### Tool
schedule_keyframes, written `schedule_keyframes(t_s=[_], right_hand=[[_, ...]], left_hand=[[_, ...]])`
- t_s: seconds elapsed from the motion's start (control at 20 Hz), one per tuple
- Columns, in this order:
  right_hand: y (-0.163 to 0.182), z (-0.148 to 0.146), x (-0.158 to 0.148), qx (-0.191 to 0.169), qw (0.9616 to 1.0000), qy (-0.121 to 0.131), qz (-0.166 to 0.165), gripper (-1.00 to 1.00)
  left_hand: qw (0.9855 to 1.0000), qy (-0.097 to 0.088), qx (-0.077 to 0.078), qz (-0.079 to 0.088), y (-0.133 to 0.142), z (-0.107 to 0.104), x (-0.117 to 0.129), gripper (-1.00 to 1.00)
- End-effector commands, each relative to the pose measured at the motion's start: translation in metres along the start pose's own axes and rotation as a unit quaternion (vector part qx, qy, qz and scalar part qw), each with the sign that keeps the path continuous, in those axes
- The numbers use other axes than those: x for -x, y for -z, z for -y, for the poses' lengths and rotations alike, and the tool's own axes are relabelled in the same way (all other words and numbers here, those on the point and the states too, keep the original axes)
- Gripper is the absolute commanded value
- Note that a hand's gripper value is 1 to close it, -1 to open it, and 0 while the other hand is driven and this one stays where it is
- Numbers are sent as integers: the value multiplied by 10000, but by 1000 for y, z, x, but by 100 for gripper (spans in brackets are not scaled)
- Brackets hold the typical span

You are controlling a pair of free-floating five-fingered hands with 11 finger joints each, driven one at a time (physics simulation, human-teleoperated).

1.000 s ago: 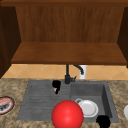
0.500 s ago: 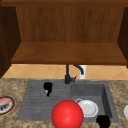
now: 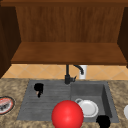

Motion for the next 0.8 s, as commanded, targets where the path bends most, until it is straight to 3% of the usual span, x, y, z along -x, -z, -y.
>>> schedule_keyframes(t_s=[0.0,0.75], right_hand=[[0,0,0,0,10000,0,0,0],[0,0,0,0,10000,0,0,0]], left_hand=[[10000,0,-5,2,-31,7,-3,100],[10000,-10,-87,36,-150,44,-16,100]])
